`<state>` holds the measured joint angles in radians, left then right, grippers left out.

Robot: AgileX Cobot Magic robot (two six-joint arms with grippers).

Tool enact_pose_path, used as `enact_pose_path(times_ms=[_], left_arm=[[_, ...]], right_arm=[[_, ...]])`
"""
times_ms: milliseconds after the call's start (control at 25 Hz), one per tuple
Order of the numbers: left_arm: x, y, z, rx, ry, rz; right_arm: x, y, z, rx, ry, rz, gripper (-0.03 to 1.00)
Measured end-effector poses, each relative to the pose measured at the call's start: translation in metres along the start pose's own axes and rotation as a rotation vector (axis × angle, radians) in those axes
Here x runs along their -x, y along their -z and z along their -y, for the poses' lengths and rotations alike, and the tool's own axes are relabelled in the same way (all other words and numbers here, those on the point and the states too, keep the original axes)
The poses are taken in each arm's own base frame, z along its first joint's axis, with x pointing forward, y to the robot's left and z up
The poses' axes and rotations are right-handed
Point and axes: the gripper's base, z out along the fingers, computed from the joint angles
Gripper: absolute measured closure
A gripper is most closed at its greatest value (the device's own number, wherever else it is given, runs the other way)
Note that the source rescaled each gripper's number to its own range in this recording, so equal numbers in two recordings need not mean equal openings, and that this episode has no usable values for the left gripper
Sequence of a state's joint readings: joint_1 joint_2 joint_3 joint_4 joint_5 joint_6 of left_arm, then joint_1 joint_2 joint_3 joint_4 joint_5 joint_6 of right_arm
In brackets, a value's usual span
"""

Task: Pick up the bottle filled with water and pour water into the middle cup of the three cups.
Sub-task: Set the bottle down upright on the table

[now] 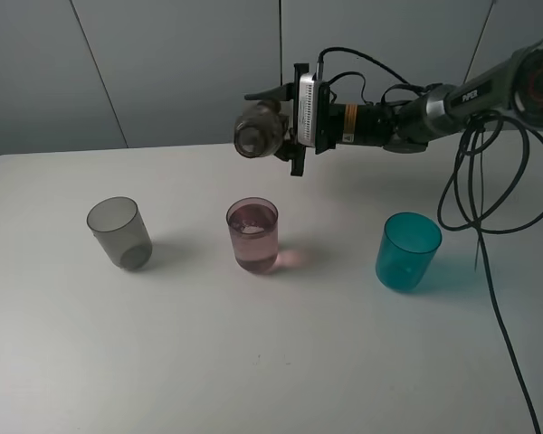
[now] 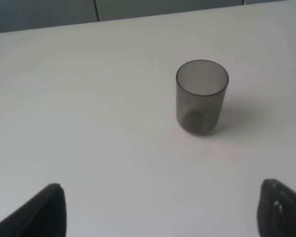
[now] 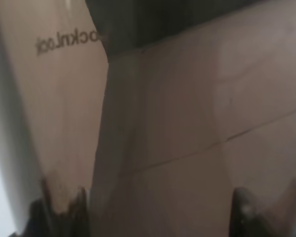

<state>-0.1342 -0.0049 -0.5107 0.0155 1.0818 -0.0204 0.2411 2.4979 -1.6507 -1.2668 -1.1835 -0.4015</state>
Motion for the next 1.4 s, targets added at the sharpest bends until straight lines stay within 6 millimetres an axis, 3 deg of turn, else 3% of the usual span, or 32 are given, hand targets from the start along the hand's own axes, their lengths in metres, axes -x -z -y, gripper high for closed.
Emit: enact_pose_path(times_ms=[280, 520, 640, 1000, 1200, 1400], left_arm=[[0.000, 0.000, 0.000, 0.000, 0.000, 0.000], [0.000, 0.000, 0.000, 0.000, 0.000, 0.000], [0.000, 0.000, 0.000, 0.000, 0.000, 0.000], [0.000, 0.000, 0.000, 0.000, 0.000, 0.000], [0.000, 0.000, 0.000, 0.000, 0.000, 0.000], [0.000, 0.000, 0.000, 0.000, 0.000, 0.000]], right_arm=[[0.006, 0.001, 0.025, -0.044, -0.317, -0.029, 0.91], [0.009, 0.006, 0.055, -0.136, -0.669, -0.125, 0.91], [0.011, 0.014, 0.060, -0.211, -0.795, -0.208, 0.91], [0.010, 0.054, 0.043, -0.541, -1.050, -0.394, 0.91], [0.008, 0.077, 0.025, -0.672, -0.989, -0.466, 0.91], [0.001, 0.106, 0.021, -0.712, -0.935, -0.449, 0.91]])
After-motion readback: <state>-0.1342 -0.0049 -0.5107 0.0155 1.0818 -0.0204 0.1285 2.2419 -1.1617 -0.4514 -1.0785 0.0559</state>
